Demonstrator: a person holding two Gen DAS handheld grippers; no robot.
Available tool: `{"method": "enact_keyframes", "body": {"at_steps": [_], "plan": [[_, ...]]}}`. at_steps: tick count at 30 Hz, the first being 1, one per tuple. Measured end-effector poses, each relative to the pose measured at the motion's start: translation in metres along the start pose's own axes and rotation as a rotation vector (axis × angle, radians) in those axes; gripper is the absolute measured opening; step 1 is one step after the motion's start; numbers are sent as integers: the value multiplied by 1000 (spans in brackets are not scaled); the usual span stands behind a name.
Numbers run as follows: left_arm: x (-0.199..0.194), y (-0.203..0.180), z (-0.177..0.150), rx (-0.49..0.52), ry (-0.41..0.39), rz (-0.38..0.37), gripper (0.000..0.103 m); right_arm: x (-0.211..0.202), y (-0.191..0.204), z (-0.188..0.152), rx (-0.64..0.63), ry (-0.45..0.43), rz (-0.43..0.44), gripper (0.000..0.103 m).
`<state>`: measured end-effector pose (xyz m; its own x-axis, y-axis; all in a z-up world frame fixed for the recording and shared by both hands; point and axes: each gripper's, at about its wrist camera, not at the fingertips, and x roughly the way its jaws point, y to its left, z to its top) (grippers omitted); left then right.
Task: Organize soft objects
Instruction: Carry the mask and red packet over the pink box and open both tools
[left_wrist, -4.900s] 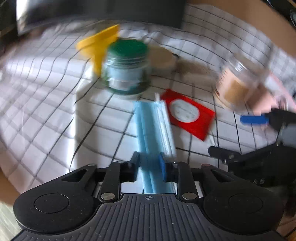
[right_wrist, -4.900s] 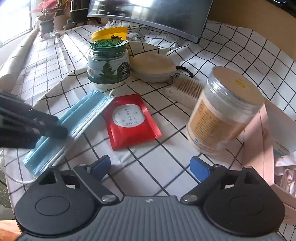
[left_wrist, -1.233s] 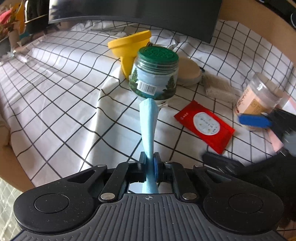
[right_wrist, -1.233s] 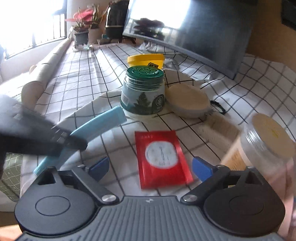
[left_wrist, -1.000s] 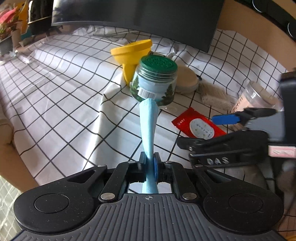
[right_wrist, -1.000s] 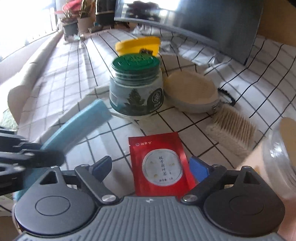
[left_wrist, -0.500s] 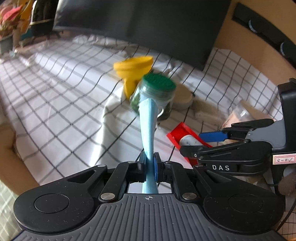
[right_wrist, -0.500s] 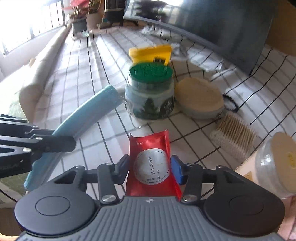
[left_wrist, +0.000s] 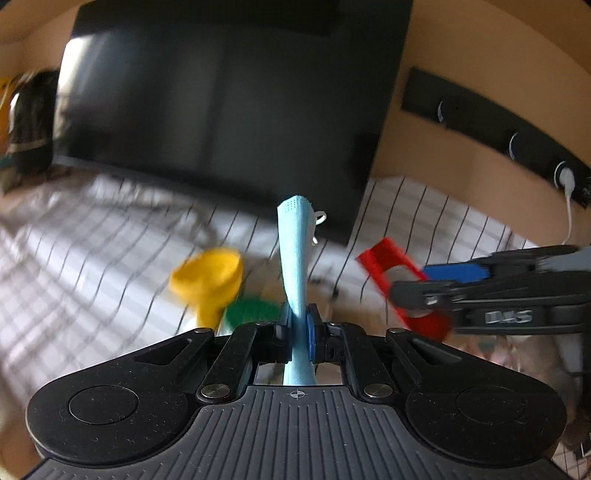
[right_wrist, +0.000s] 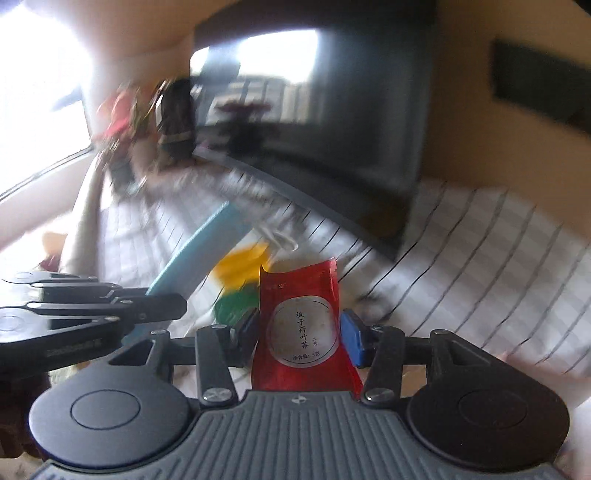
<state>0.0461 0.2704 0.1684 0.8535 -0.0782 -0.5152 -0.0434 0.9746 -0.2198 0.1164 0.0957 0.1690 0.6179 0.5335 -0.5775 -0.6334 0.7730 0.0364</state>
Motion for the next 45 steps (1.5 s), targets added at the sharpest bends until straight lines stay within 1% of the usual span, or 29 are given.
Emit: {"method": "enact_keyframes", "body": {"at_steps": [3, 6, 9, 12, 16, 18, 20, 22, 24, 25, 26, 27, 28, 29, 30, 33, 35, 37, 39, 41, 43, 45], "plan": [[9, -17, 25, 43, -20, -40, 10, -31, -18, 16, 13, -76, -67, 48], [17, -43, 46, 95, -41, -110, 10, -67, -42, 22, 35, -151, -151, 48], [32, -74, 63, 96, -32, -221, 10, -100, -73, 19, 85, -210, -250, 49], [54, -111, 69, 86, 18, -344, 10, -130, -104, 4, 144, -248, -353, 51], [92, -169, 61, 126, 122, -454, 10, -146, -138, -20, 223, -236, -441, 51], [115, -196, 52, 146, 186, -476, 10, -145, -154, -35, 265, -218, -464, 51], [138, -215, 44, 143, 241, -484, 10, -140, -167, -48, 297, -200, -478, 52], [161, -228, 36, 117, 293, -498, 10, -133, -183, -62, 344, -180, -487, 52], [183, -235, 29, 62, 315, -549, 10, -126, -197, -74, 403, -164, -481, 52], [194, -238, 22, 24, 317, -577, 12, -122, -205, -79, 438, -156, -482, 52], [207, -242, 13, -6, 334, -591, 17, -118, -212, -85, 464, -147, -483, 52], [220, -248, 3, -16, 370, -584, 20, -119, -215, -87, 482, -137, -485, 52], [231, -256, -6, -11, 412, -561, 21, -114, -221, -92, 501, -122, -487, 52], [240, -263, -16, 5, 435, -536, 21, -109, -225, -96, 520, -107, -489, 52], [246, -268, -26, 31, 439, -511, 21, -105, -229, -100, 538, -93, -491, 52], [252, -280, -44, 119, 431, -424, 22, -97, -237, -112, 582, -63, -485, 52], [250, -285, -49, 183, 408, -402, 22, -89, -244, -117, 607, -38, -469, 52], [243, -292, -52, 277, 369, -371, 22, -79, -248, -119, 630, -11, -443, 53], [232, -295, -52, 354, 335, -354, 23, -67, -254, -119, 667, 2, -392, 53], [229, -297, -53, 385, 328, -359, 23, -51, -262, -120, 716, 31, -340, 54], [227, -294, -52, 388, 328, -365, 23, -37, -265, -122, 731, 83, -327, 61], [226, -291, -51, 375, 328, -368, 23, -32, -267, -125, 748, 101, -320, 66]]}}
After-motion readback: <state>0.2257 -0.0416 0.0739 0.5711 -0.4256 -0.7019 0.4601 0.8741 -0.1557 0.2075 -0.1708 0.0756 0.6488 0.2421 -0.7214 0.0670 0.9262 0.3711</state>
